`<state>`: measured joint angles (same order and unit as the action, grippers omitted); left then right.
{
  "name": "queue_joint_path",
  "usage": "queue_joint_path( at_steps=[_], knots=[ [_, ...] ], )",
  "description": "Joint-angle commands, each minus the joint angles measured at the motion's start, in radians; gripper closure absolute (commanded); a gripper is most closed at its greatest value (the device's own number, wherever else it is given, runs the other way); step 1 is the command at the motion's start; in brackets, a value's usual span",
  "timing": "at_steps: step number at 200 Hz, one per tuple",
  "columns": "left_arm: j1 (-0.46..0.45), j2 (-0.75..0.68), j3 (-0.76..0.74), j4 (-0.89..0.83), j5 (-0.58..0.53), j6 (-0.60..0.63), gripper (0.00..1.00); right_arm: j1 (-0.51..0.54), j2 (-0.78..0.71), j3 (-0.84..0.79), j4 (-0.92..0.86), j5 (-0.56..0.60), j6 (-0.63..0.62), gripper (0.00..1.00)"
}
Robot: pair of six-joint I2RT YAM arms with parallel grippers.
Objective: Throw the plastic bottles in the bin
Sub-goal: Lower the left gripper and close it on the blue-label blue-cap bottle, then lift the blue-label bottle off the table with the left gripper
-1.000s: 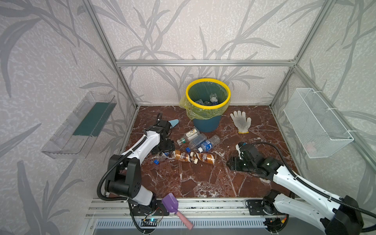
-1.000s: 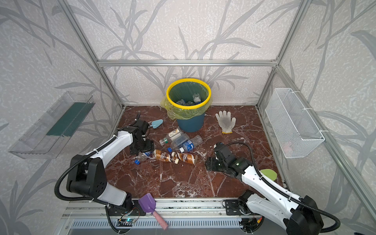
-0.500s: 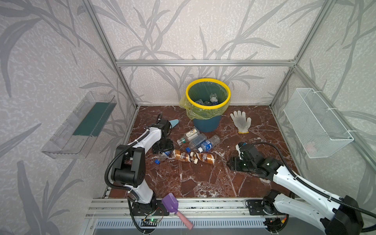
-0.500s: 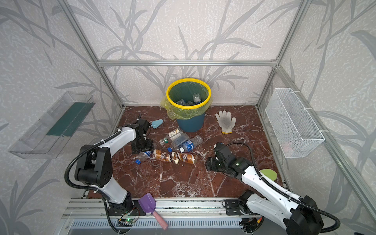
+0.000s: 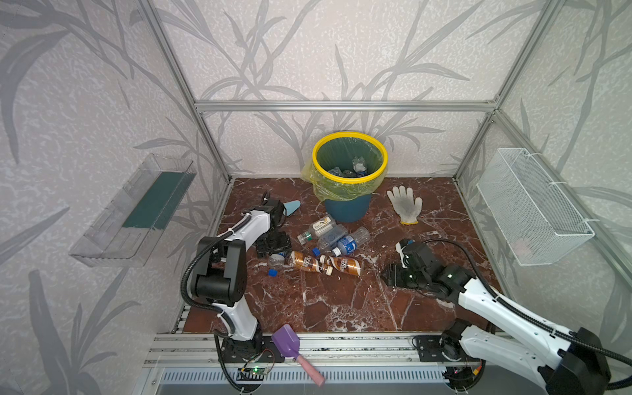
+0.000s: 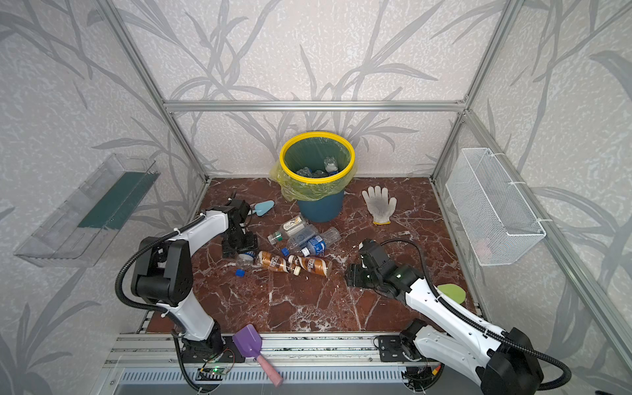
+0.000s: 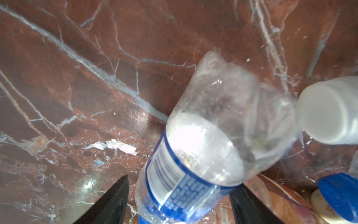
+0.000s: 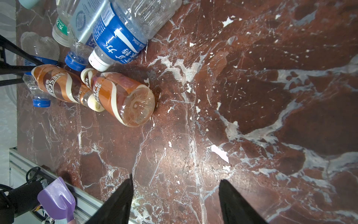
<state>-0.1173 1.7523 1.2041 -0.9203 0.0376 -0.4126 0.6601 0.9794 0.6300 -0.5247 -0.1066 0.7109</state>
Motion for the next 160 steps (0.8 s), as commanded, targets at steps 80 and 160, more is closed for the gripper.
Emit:
queue_joint_path(
  at_steps=[80, 160],
  knots=[
    [0.011, 0.024, 0.027, -0.031, -0.035, -0.006, 0.42, 0.004, 0.008, -0.011, 0.01, -0.008, -0.003, 0.31],
    [0.009, -0.197, -0.185, -0.009, 0.055, -0.056, 0.45, 0.005, 0.038, -0.016, 0.042, -0.021, 0.002, 0.32]
  ],
)
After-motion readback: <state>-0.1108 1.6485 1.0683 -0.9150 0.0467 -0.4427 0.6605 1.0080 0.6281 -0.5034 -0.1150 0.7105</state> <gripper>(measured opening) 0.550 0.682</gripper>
